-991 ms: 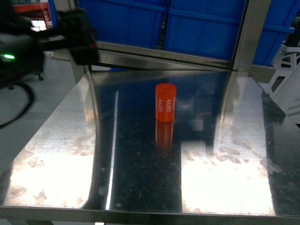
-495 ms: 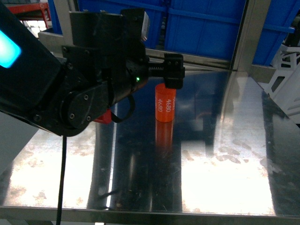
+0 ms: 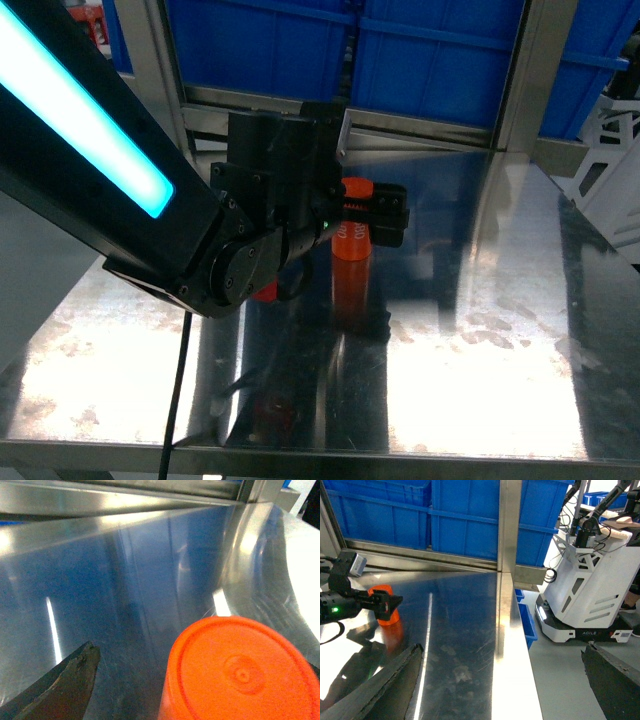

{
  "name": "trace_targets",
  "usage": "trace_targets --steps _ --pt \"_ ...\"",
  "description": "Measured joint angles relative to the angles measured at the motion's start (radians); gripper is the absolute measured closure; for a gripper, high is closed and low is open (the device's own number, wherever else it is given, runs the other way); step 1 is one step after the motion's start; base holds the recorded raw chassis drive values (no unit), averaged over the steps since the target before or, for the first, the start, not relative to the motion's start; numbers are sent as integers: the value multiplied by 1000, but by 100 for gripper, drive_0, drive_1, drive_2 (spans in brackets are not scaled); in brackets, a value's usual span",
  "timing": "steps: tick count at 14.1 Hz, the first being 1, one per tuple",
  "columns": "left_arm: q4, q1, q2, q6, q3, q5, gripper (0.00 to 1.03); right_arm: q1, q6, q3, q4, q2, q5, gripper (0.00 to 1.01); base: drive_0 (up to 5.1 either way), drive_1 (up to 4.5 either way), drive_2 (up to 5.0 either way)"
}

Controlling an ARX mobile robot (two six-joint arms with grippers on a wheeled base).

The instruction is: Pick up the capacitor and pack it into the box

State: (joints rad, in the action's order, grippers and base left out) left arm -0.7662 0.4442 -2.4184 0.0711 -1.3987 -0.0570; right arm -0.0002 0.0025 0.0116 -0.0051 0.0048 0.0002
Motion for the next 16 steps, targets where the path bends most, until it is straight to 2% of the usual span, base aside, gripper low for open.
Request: trace_targets --steps 1,2,6,8,10,12,13,14,16 --pt "6 0 -23 0 -19 -5 5 0 0 0 0 0 0 3 0 0 0" --pt "33 0 -40 0 -42 -6 9 0 0 0 0 0 0 3 0 0 0" --pt "60 0 -43 13 -54 6 56 0 0 0 0 0 0 3 0 0 0" --pt "11 -5 4 27 23 8 59 0 0 0 0 0 0 3 0 0 0" --pt "-137 -30 156 54 200 3 59 0 0 0 0 0 0 3 0 0 0" --pt "-335 -97 416 58 447 -14 59 0 0 0 0 0 0 3 0 0 0" --pt "-397 -132 544 58 571 -21 59 0 0 0 0 0 0 3 0 0 0" --pt "-435 -165 687 53 736 -29 59 0 0 0 -1 0 0 3 0 0 0" --pt "-404 -193 967 23 1032 -42 59 0 0 0 0 0 0 3 0 0 0"
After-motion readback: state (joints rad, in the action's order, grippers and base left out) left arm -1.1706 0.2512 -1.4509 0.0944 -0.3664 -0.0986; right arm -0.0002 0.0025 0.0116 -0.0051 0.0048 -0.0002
